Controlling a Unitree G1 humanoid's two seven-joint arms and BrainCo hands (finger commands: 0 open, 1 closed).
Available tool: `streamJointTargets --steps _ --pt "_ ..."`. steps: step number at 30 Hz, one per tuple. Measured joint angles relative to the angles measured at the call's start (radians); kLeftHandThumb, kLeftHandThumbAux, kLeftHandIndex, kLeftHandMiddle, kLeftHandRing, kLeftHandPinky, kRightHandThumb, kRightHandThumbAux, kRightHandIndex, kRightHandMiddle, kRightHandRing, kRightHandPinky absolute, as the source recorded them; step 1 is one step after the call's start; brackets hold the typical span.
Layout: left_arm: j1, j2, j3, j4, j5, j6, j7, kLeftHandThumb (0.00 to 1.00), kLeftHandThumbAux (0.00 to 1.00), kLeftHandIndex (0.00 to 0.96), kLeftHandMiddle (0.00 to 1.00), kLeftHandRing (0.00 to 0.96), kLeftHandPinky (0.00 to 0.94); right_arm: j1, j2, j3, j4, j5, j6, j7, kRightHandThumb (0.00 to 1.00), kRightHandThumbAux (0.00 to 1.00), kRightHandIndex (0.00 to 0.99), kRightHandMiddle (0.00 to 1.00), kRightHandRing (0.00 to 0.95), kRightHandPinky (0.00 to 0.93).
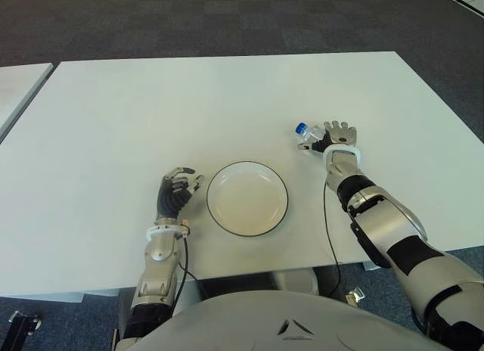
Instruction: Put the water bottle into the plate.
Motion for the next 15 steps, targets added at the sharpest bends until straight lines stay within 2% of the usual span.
streamJointTargets --steps 3,7,8,9,10,15 --pt "0.0 0.0 0.0 0.0 -0.001 0.0 0.0 0.701 0.723 0.437 0.868 0.879 0.873 0.0 0.0 0.002 0.0 -0.003 0.0 0.0 0.685 0.346 0.0 0.0 0.0 0.01" --pt "0.0 0.0 0.001 0.0 -0.006 0.0 0.0 0.701 0.724 0.437 0.87 0.879 0.87 0.0 0.0 0.006 0.0 -0.005 0.0 0.0 0.666 0.391 0.0 0.0 0.0 0.098" --pt "0.0 0.0 0.001 0.0 -0.007 0.0 0.0 0.701 0.724 0.437 0.87 0.88 0.871 0.0 0.0 0.007 0.0 -0.006 0.0 0.0 0.66 0.403 0.063 0.015 0.02 0.134" --pt "0.0 0.001 0.001 0.0 -0.007 0.0 0.0 0.7 0.724 0.437 0.871 0.88 0.872 0.0 0.0 0.008 0.0 -0.006 0.0 0.0 0.658 0.407 0.086 0.021 0.028 0.148" --pt "0.0 0.001 0.001 0.0 -0.007 0.0 0.0 0.7 0.724 0.437 0.871 0.88 0.873 0.0 0.0 0.01 0.0 -0.006 0.0 0.0 0.653 0.416 0.158 0.038 0.046 0.173" --pt "0.0 0.003 0.001 0.0 -0.007 -0.004 0.0 0.7 0.724 0.437 0.872 0.882 0.874 -0.001 0.0 0.013 0.0 -0.006 0.002 0.0 0.639 0.451 0.341 0.126 0.129 0.253"
